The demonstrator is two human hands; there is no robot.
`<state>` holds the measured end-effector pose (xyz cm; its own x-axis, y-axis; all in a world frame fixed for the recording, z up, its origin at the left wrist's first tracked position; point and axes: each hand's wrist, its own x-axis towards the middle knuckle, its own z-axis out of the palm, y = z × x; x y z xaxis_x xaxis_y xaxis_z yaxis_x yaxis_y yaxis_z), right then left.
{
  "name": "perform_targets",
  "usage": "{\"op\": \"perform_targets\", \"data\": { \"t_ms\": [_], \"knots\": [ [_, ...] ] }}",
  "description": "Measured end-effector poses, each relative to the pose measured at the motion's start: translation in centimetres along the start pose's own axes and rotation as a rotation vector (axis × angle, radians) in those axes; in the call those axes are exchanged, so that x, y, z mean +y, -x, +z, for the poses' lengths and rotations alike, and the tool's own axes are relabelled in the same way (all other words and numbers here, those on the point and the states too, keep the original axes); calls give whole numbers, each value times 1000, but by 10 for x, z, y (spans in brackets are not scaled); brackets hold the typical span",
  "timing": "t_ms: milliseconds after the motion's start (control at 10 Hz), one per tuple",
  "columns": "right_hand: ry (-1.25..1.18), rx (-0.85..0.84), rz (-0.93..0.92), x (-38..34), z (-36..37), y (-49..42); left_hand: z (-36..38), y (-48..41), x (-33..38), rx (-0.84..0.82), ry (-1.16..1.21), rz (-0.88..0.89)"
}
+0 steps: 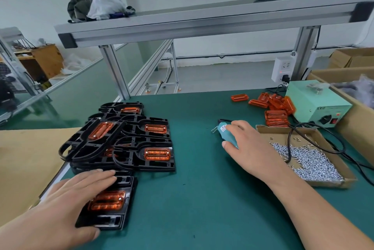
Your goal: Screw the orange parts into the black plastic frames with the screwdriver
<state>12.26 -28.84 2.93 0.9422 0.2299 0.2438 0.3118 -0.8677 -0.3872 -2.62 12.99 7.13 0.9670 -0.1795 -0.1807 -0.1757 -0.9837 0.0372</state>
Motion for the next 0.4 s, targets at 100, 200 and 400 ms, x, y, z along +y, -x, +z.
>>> {"op": "perform_targets", "data": {
  "t_ms": [100,200,400],
  "knots": [
    [-16,-2,6,-1,0,0,-2,0,1,-24,35,43],
    [-45,21,0,-1,-2,-1,-3,3,7,91,93,99],
    [-100,74,-8,-2,-2,-1,-2,11,27,396,110,229]
  ]
}}
